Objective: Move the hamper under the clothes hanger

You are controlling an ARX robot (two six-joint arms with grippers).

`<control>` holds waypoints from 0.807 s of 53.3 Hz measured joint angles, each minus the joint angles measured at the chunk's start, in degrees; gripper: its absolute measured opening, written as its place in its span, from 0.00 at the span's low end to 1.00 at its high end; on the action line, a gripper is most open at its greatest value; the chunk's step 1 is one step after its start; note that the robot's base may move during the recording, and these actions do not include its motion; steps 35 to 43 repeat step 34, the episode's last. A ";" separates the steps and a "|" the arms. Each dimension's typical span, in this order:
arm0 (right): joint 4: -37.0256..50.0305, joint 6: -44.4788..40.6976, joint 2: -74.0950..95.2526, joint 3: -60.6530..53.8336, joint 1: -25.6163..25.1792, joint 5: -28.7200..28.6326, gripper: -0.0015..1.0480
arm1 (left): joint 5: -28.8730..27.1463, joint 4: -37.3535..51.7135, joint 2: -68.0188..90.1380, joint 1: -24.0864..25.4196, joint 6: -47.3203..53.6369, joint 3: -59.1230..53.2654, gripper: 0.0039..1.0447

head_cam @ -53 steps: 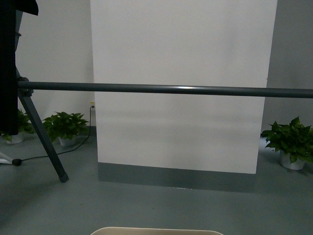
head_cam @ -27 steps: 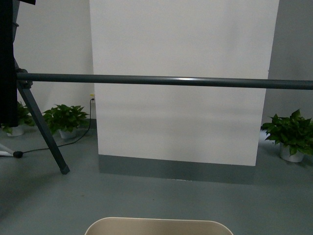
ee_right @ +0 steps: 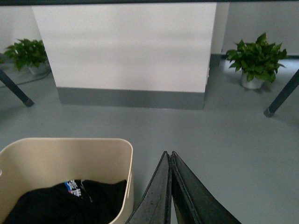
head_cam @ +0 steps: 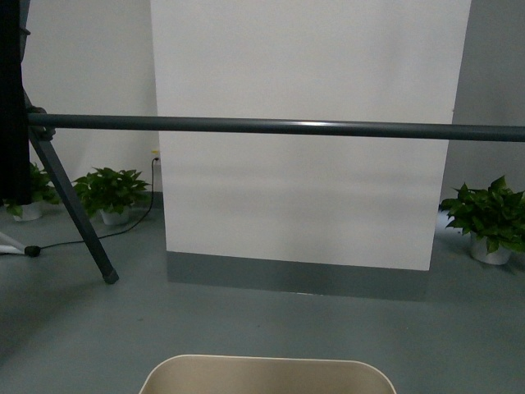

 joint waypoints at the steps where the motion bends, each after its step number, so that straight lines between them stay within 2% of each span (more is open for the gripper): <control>1: -0.07 0.00 -0.48 0.00 0.00 0.00 0.02 | -0.02 0.00 0.00 0.00 0.00 0.00 0.03; 13: -0.39 0.00 -1.27 0.00 0.00 0.00 0.02 | 0.02 -0.04 -0.11 0.00 -0.04 0.00 0.03; 18: -0.42 -0.04 -1.29 0.00 0.00 0.02 0.19 | 0.02 -0.04 -0.11 0.00 -0.02 0.00 0.21; 23: -0.42 -0.04 -1.31 0.00 0.00 0.00 0.32 | 0.02 -0.04 -0.11 0.00 -0.02 0.00 0.35; 34: -0.42 -0.04 -1.31 0.00 0.00 0.00 0.73 | 0.02 -0.04 -0.11 0.00 -0.02 0.00 0.76; 43: -0.42 -0.04 -1.31 0.00 0.00 0.00 0.73 | 0.02 -0.04 -0.11 0.00 -0.02 0.00 0.76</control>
